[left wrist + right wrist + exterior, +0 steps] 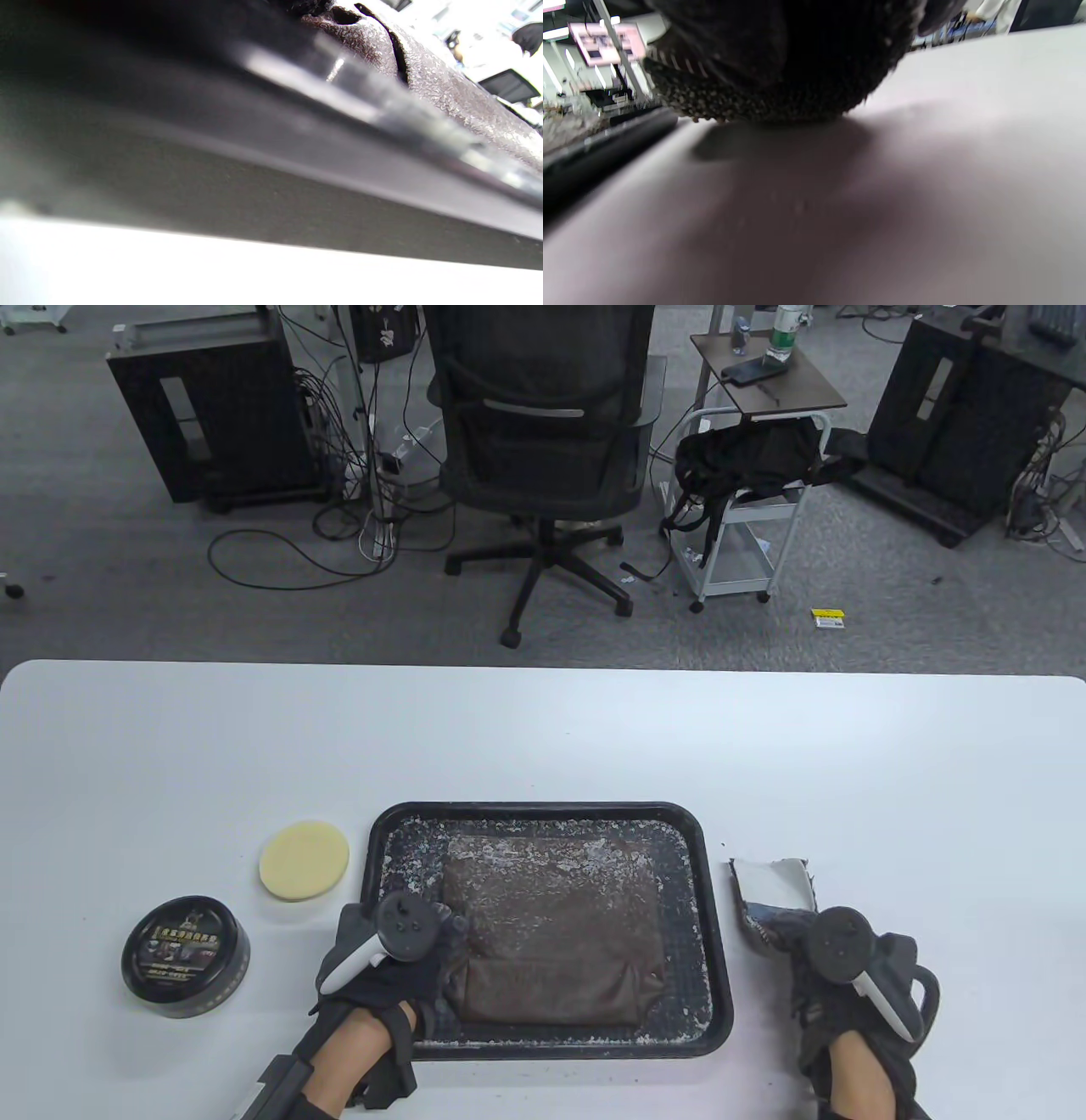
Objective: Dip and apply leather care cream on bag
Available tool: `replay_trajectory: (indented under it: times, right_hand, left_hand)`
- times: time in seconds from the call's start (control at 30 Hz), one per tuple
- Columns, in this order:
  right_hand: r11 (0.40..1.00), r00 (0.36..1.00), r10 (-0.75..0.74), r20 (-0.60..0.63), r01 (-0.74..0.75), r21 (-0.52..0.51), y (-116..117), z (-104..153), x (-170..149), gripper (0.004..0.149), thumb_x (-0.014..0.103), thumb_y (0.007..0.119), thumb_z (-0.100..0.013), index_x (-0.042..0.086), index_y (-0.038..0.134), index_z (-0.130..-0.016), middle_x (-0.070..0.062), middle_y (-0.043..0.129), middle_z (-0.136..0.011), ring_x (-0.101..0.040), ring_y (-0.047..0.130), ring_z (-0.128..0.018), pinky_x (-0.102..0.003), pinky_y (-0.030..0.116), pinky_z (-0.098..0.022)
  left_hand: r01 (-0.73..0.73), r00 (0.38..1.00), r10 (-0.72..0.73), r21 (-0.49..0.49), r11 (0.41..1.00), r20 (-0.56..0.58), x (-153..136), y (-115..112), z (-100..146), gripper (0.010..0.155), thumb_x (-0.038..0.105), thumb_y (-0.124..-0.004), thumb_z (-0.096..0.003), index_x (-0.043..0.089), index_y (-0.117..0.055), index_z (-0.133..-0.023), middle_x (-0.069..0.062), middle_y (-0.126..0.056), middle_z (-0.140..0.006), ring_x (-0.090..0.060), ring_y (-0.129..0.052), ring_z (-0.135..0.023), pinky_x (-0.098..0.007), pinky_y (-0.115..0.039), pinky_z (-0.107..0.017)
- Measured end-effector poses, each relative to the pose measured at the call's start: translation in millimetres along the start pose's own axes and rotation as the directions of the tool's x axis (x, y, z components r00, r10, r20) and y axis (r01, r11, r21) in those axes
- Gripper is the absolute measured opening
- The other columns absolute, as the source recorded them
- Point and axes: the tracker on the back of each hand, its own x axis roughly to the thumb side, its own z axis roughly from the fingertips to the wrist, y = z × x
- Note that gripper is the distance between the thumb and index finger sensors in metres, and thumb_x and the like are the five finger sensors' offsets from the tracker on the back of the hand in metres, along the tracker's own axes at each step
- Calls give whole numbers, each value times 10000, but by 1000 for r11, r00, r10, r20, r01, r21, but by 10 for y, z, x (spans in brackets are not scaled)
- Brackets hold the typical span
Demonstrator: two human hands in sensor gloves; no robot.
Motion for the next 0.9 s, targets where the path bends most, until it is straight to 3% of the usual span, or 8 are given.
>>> replay_trajectory:
  times: [0.13,0.2,0.37,0.5,0.6,0.77,0.9]
  right_hand:
    - [995,999,-48,-4,48,82,45,-11,-13,564,263,832,-423,298,771,-983,-10,719,-1065,-343,618,-1018,-641,463,-714]
    - [990,998,-66,9,64,122,49,-8,-16,607,339,841,-427,270,732,-1020,-37,670,-1093,-365,567,-1032,-661,428,-712]
    - [993,997,-74,32,71,97,9,12,2,666,466,828,-419,250,721,-1040,-65,674,-1103,-390,582,-1035,-677,427,-705]
    - [991,990,-136,29,136,-8,-112,85,4,661,524,781,-430,234,755,-1024,-74,724,-1080,-390,697,-995,-665,554,-687]
    - [981,983,-179,43,181,-69,-170,133,12,637,526,756,-445,234,774,-1011,-66,747,-1069,-384,716,-987,-670,551,-685]
    - [970,980,-190,55,196,-146,-232,183,40,597,510,738,-460,245,797,-991,-56,773,-1054,-376,721,-988,-676,540,-686]
    - [964,976,-208,58,215,-159,-233,190,28,580,503,731,-466,248,810,-980,-52,785,-1045,-373,731,-982,-674,544,-685]
  left_hand:
    - [3,1000,-3,5,1000,15,-3,7,9,606,271,-653,-451,372,-390,-988,85,-195,-1078,-219,-185,-1058,-507,-180,-757]
    - [11,1000,-11,9,1000,21,3,21,21,610,274,-663,-452,365,-397,-993,76,-207,-1084,-229,-198,-1062,-525,-193,-761]
    - [36,999,-38,77,996,24,64,117,108,645,295,-725,-444,326,-425,-1014,30,-275,-1104,-271,-253,-1074,-556,-213,-763]
    - [18,999,-27,241,970,34,114,348,293,664,287,-761,-434,307,-445,-1018,13,-299,-1111,-291,-273,-1079,-571,-236,-770]
    - [14,1000,-11,385,923,-8,55,591,489,691,294,-803,-425,298,-452,-1022,10,-308,-1115,-296,-279,-1084,-577,-256,-778]
    - [56,981,57,545,837,-187,-401,1034,885,819,410,-888,-388,301,-409,-1042,21,-266,-1132,-286,-226,-1104,-596,-216,-791]
    - [35,910,195,538,842,-365,-960,1164,1050,943,489,-911,-357,309,-295,-1048,41,-131,-1126,-277,-86,-1096,-618,-126,-778]
